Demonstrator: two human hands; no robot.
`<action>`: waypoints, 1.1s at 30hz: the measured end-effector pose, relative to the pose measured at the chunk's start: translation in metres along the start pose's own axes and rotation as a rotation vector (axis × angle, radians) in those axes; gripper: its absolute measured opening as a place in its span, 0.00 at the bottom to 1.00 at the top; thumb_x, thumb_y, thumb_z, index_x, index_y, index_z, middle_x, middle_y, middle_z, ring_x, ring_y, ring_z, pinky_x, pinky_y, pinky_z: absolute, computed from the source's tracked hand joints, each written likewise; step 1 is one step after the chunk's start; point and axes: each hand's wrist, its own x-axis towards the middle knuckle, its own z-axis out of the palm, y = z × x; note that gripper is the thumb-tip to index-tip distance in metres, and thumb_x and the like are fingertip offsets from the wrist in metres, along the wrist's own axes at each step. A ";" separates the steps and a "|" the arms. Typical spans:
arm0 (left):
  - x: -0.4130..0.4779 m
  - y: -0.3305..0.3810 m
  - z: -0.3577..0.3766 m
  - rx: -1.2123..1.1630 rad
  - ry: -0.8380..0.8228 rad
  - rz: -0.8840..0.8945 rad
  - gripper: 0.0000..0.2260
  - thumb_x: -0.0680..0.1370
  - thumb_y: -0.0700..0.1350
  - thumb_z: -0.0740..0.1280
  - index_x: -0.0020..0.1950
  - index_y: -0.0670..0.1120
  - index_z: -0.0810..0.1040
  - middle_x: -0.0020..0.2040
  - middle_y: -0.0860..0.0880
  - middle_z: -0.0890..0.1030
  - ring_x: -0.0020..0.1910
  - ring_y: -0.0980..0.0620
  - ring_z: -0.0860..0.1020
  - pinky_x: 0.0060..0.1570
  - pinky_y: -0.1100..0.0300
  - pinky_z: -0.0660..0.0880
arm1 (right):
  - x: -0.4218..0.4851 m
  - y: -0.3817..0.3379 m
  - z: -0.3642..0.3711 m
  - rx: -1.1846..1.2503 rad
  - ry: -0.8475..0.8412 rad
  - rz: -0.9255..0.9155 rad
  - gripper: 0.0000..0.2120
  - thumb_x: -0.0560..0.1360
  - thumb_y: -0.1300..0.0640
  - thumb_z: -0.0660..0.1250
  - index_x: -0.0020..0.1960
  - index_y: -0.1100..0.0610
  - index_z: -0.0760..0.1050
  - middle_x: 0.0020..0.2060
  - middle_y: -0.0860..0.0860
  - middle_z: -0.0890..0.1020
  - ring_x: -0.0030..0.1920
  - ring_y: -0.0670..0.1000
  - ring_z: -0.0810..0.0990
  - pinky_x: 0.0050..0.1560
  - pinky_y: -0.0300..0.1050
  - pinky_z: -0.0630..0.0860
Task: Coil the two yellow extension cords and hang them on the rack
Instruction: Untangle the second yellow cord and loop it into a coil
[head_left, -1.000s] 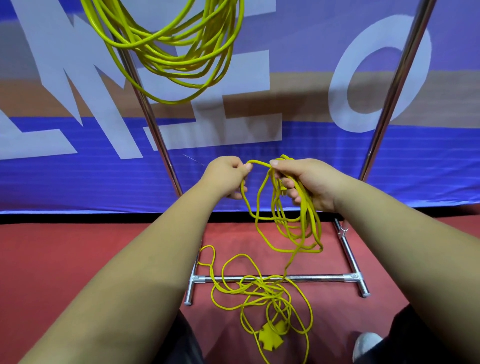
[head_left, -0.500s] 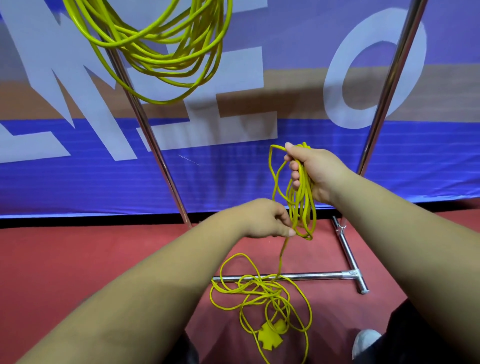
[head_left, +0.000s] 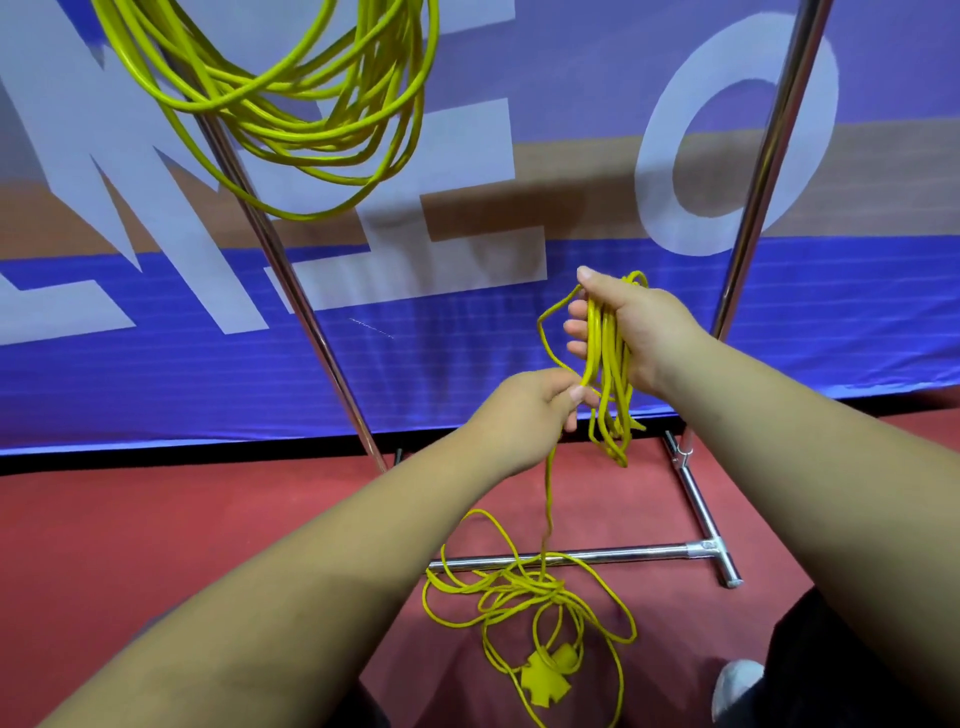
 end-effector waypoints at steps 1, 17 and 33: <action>0.000 0.001 0.000 -0.008 0.061 -0.005 0.10 0.86 0.48 0.60 0.52 0.49 0.80 0.38 0.54 0.80 0.33 0.58 0.74 0.39 0.54 0.72 | 0.000 0.001 0.001 -0.008 -0.003 0.020 0.14 0.80 0.48 0.74 0.50 0.60 0.83 0.38 0.52 0.88 0.37 0.50 0.88 0.35 0.46 0.84; 0.003 -0.012 -0.005 0.003 -0.138 -0.103 0.17 0.76 0.37 0.65 0.58 0.56 0.82 0.53 0.56 0.86 0.54 0.53 0.83 0.60 0.49 0.80 | 0.008 0.002 0.009 -0.012 0.003 0.056 0.12 0.83 0.52 0.70 0.46 0.60 0.82 0.31 0.49 0.83 0.26 0.45 0.79 0.26 0.38 0.75; 0.004 -0.015 0.012 -0.216 -0.156 -0.120 0.34 0.68 0.61 0.80 0.68 0.51 0.70 0.59 0.50 0.80 0.54 0.54 0.83 0.59 0.50 0.80 | 0.011 0.000 0.013 0.312 -0.043 0.094 0.10 0.87 0.54 0.64 0.48 0.56 0.71 0.30 0.47 0.72 0.24 0.44 0.67 0.23 0.37 0.66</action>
